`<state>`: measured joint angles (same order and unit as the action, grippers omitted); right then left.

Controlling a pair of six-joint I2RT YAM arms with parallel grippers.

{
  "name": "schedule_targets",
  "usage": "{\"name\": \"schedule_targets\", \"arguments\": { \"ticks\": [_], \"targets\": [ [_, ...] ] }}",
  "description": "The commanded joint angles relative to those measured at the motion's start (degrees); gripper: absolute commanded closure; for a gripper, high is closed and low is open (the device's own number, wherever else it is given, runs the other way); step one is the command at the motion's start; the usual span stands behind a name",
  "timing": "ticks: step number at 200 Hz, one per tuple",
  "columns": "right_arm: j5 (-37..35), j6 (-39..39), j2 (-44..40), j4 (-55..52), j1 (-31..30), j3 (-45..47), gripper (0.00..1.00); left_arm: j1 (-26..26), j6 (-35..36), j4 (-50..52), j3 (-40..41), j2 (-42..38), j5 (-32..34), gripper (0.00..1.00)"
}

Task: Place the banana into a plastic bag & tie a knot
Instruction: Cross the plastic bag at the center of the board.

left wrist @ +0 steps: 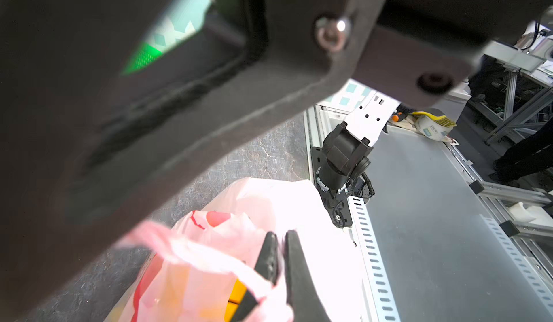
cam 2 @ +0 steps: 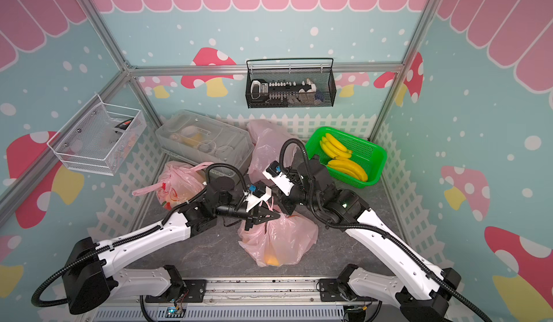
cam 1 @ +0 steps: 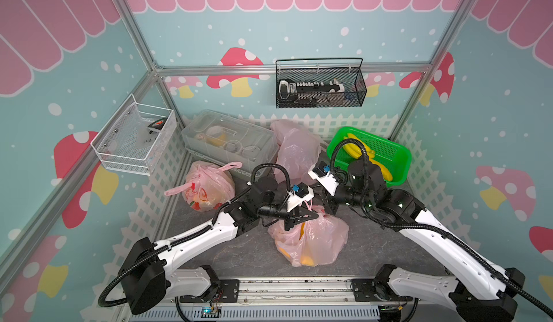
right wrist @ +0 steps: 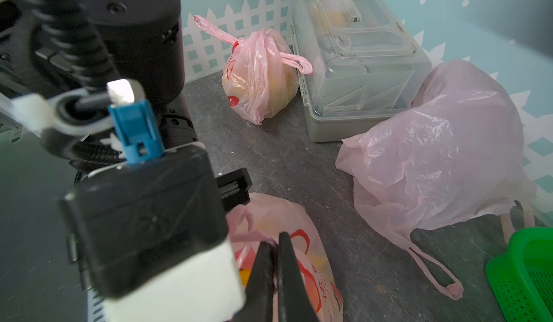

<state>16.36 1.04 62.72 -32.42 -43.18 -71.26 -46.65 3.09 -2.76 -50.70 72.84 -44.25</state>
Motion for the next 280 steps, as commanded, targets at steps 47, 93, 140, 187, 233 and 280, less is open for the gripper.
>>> {"name": "schedule_targets", "arguments": {
  "ticks": [47,93,140,187,233,280],
  "targets": [
    [-1.04,9.23,3.26,10.29,2.64,1.13,1.00,-0.64,2.70,0.69,1.31,-1.54,-3.14,0.90],
    [-4.09,9.71,4.28,7.28,2.66,-0.48,1.00,-0.63,3.15,1.87,1.31,-1.48,-3.13,0.91],
    [-12.62,10.22,3.61,2.55,2.66,-0.98,1.00,-0.72,3.15,2.80,1.02,-1.34,-1.98,0.94],
    [-13.19,9.83,1.92,3.36,2.65,-0.28,1.00,-0.61,2.32,2.68,0.86,-1.20,-0.08,0.99],
    [-15.78,9.69,0.07,2.99,2.66,0.51,1.00,0.06,0.45,0.15,2.09,-1.64,2.23,1.00],
    [-16.10,10.20,0.45,2.54,2.66,0.97,1.00,0.34,-0.73,-2.46,3.51,-3.44,2.61,1.00]
  ]
}}
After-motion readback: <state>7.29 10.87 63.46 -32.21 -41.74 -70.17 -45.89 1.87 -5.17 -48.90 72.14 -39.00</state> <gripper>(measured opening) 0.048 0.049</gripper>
